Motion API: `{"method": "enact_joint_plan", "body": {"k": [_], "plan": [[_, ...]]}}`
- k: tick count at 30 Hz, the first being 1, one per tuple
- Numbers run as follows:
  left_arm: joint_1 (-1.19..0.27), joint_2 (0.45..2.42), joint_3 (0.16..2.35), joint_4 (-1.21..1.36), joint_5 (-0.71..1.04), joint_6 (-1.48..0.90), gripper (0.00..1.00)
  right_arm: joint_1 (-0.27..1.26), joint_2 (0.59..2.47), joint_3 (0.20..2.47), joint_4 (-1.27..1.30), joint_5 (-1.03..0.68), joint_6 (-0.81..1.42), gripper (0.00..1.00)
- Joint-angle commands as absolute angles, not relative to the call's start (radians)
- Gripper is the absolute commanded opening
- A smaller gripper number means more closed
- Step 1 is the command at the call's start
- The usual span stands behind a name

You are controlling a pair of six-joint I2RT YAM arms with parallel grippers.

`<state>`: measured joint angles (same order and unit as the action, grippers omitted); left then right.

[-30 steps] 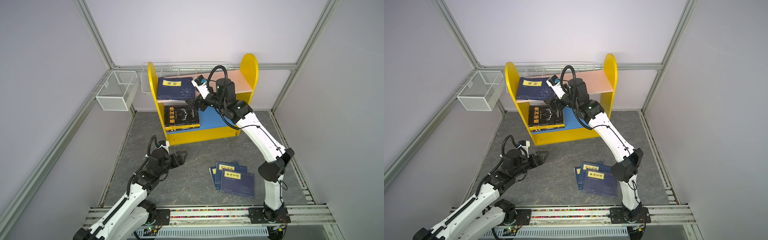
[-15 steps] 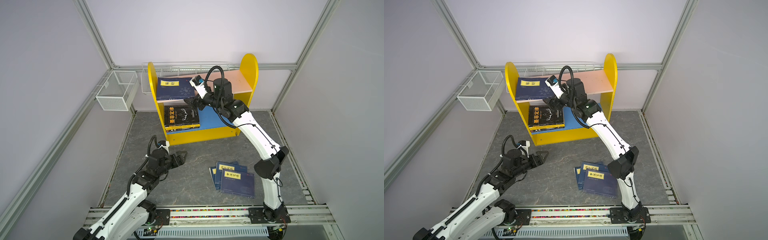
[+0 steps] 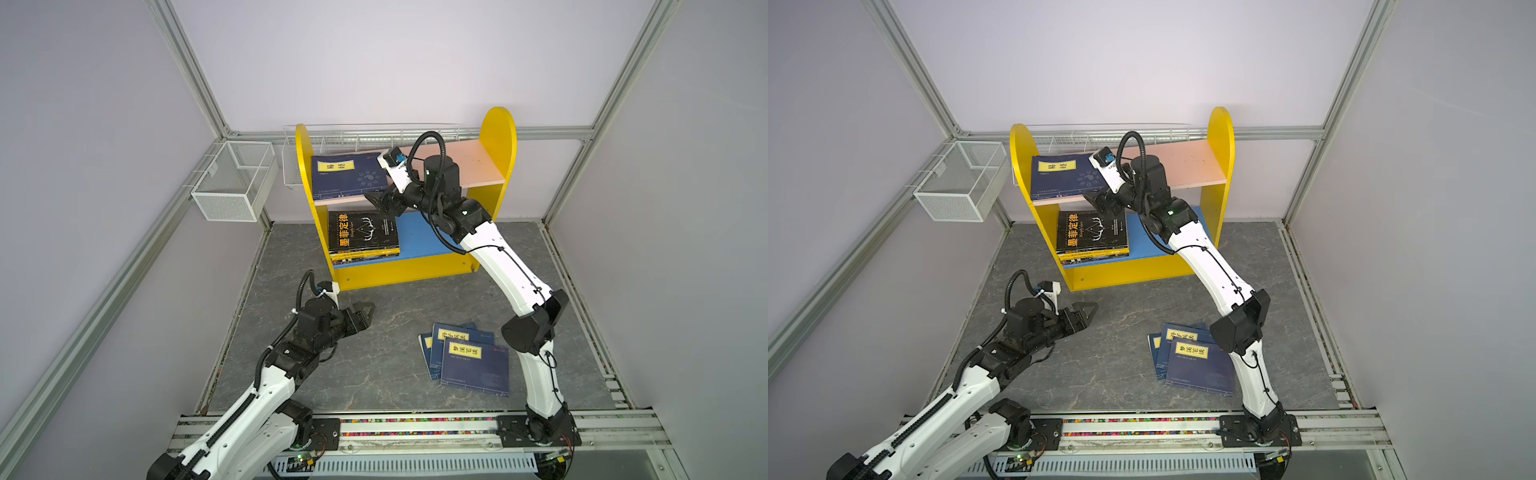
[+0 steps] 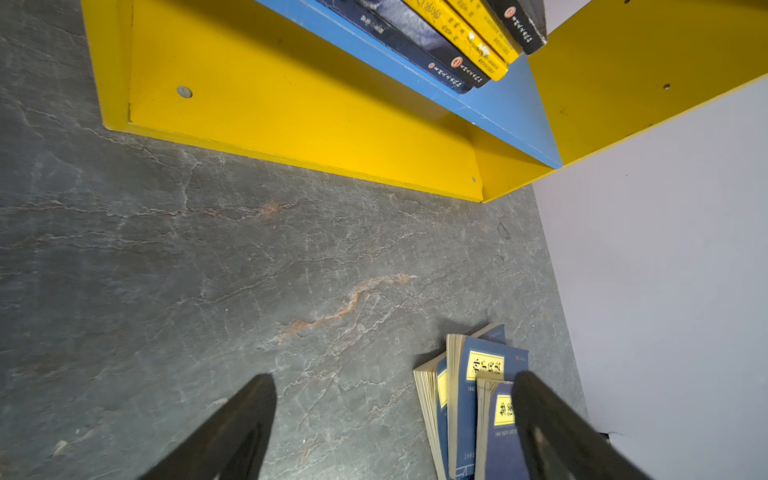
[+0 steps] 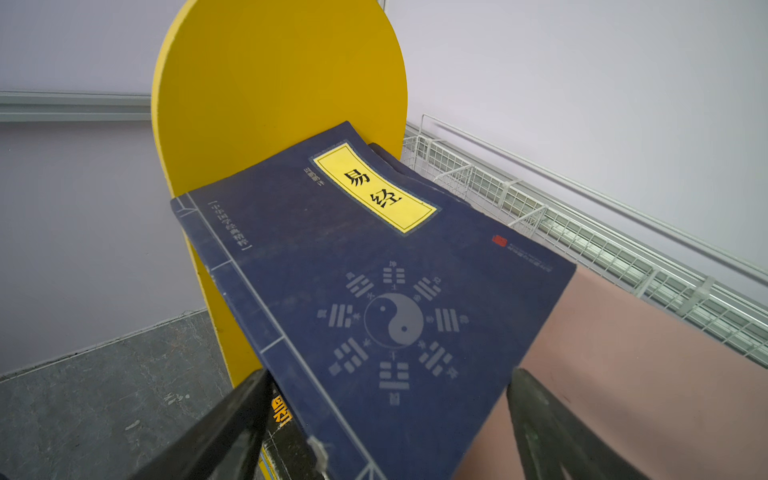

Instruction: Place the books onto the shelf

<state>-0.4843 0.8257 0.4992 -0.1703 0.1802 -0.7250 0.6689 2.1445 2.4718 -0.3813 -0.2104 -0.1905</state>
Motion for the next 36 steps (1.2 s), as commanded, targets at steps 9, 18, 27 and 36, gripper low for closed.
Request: {"method": "enact_joint_plan", "body": {"k": [9,18,27,36], "plan": [[-0.480,0.850,0.520,-0.166,0.177,-0.717,0.89,0.704,2.174,2.436,-0.377,-0.217,-0.174,0.90],[-0.480,0.837,0.519,-0.170,0.171,-0.714,0.89,0.707,2.191,2.458,-0.379,-0.124,-0.175,0.91],[-0.481,0.847,0.522,-0.170,0.172,-0.713,0.89,0.725,2.223,2.474,-0.383,0.006,-0.043,0.96],[-0.480,0.852,0.522,-0.168,0.174,-0.715,0.89,0.743,2.227,2.473,-0.379,-0.016,-0.039,0.96]]}}
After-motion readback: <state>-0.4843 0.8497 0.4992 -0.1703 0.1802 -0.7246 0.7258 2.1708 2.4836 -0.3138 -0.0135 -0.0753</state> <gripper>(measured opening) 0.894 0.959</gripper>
